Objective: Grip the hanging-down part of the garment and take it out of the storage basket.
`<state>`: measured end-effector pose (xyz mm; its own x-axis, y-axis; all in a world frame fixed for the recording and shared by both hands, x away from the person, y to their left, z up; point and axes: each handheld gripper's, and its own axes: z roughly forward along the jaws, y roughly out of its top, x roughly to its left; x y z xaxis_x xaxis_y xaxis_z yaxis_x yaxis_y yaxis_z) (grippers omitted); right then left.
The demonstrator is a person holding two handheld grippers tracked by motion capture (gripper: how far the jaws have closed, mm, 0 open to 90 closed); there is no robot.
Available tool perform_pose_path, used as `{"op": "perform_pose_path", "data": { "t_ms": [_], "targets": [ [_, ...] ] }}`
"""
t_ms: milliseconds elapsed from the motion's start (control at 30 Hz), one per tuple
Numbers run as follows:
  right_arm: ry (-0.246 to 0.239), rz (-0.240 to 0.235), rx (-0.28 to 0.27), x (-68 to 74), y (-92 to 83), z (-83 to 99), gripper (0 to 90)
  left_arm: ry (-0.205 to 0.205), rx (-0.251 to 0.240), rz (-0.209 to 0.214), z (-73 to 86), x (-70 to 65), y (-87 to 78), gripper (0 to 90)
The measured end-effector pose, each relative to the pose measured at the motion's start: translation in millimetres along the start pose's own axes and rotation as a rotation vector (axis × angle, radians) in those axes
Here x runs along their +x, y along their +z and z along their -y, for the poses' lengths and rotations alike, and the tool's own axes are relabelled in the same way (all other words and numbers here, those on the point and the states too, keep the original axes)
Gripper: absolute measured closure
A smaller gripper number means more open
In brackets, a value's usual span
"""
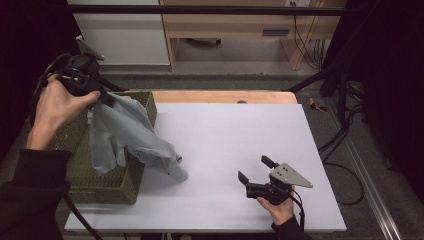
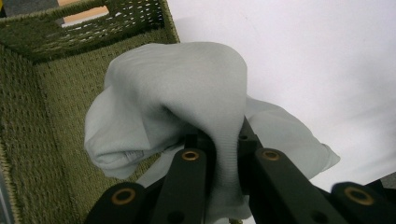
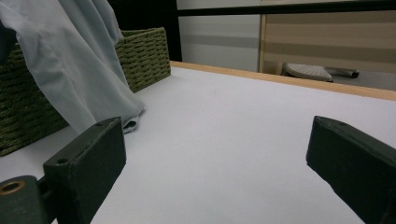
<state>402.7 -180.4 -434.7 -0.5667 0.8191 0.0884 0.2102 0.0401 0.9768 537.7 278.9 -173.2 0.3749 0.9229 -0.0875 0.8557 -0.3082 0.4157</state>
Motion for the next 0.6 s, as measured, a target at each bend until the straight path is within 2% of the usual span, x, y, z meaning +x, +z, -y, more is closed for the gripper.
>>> {"op": "perform_pose_path", "data": {
  "t_ms": [267,600],
  "targets": [
    [0.007,0.004,0.0,1.1,-5.5,4.5,5.5,-0.002,0.004,0.002,1.2,1.9,-1.4,85.6],
    [0.017,0.027,-0.006,-5.5,-9.9,6.9,5.7,0.003,0.008,-0.003,-0.7,-1.1,-1.6,85.6]
  ]
}}
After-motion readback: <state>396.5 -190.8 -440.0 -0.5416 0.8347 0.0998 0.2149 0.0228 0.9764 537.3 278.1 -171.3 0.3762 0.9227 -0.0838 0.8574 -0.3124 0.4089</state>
